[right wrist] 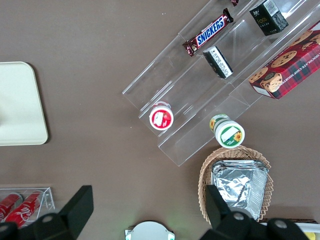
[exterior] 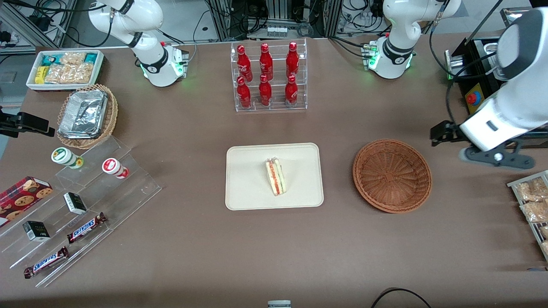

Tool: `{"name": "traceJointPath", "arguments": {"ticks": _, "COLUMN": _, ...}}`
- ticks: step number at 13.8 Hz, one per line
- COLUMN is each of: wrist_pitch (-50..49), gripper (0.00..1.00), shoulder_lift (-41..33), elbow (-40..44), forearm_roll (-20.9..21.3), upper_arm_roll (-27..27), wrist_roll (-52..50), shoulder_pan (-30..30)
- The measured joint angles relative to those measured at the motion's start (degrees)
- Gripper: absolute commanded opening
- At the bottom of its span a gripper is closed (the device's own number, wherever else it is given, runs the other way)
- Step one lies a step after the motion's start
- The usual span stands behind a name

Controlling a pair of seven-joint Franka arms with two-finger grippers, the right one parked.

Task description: Place sandwich from basket to tray

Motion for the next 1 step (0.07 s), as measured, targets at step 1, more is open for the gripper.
{"name": "traceJointPath", "arguments": {"ticks": 1, "wrist_pitch": -1.00, "gripper": 1.00, "shoulder_lift": -0.50, "elbow": 0.06, "forearm_roll": -0.01, "upper_arm_roll": 0.00, "wrist_roll": 0.75, "shoulder_pan": 1.10}}
